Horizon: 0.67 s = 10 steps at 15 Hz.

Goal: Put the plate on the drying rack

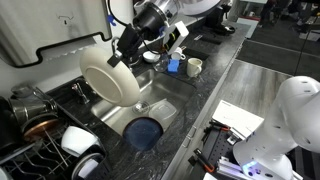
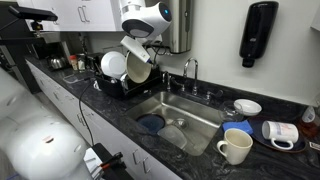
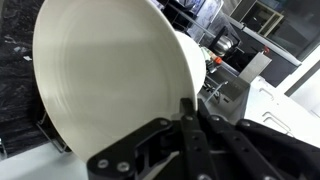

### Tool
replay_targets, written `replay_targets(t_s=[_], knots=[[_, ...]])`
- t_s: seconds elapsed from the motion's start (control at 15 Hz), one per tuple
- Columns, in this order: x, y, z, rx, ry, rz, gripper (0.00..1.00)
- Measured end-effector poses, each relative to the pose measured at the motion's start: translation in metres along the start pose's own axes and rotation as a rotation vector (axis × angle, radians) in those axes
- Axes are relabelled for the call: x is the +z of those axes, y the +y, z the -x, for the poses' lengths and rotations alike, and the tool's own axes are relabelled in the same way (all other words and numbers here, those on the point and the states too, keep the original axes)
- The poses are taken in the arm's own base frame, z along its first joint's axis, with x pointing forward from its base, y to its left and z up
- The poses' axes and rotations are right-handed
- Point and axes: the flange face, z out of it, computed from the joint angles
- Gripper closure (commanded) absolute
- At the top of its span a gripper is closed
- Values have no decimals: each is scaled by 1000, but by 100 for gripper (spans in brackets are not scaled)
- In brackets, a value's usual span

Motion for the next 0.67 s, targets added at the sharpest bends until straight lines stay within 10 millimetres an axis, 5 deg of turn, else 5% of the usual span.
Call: replay_targets(t_s=[0.4, 0.67], knots=[[1, -22, -22, -89, 1, -123, 99], [12, -20, -47, -136, -20, -191, 99]])
